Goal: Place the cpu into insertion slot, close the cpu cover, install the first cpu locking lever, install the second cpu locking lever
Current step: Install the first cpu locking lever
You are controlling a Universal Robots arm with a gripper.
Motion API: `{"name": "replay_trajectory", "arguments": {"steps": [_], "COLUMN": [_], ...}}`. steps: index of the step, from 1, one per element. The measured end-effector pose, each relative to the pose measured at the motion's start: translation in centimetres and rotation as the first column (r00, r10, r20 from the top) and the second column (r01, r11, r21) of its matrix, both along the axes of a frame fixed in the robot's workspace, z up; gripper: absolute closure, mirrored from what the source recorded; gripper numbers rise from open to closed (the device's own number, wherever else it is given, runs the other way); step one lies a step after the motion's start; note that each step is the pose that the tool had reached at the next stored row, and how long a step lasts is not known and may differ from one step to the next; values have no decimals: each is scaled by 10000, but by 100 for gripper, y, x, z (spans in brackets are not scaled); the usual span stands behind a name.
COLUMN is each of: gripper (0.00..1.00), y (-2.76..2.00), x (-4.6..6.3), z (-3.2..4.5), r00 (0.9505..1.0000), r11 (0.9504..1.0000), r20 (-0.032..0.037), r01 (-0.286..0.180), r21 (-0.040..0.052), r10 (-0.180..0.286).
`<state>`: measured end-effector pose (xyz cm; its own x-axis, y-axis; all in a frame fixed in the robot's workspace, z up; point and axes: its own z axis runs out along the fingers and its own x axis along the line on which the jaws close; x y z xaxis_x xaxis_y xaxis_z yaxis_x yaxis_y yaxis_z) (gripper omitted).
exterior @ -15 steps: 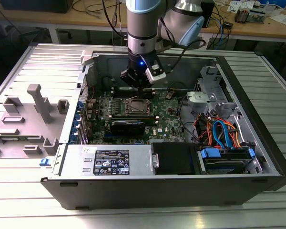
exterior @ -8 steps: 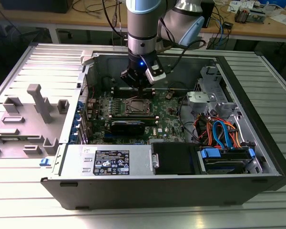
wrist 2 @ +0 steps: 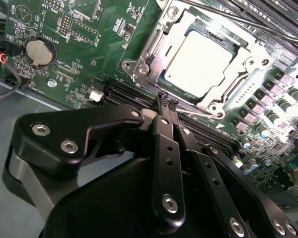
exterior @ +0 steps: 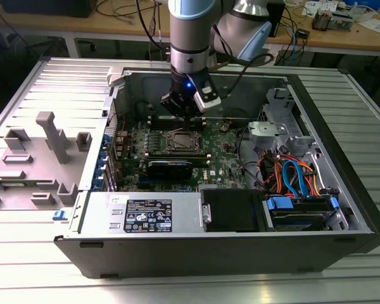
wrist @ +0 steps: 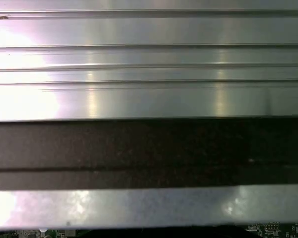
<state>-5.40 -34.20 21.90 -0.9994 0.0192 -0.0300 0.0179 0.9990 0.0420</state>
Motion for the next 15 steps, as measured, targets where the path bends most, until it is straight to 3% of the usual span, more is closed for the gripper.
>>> {"name": "replay_trajectory", "arguments": {"steps": [15], "gripper": [89], "y": [0], "x": [42], "z": [-95], "r00": [10000], "r11": [10000], "r20": [-1], "r01": [29], "r21": [-14], "r10": [-29]}}
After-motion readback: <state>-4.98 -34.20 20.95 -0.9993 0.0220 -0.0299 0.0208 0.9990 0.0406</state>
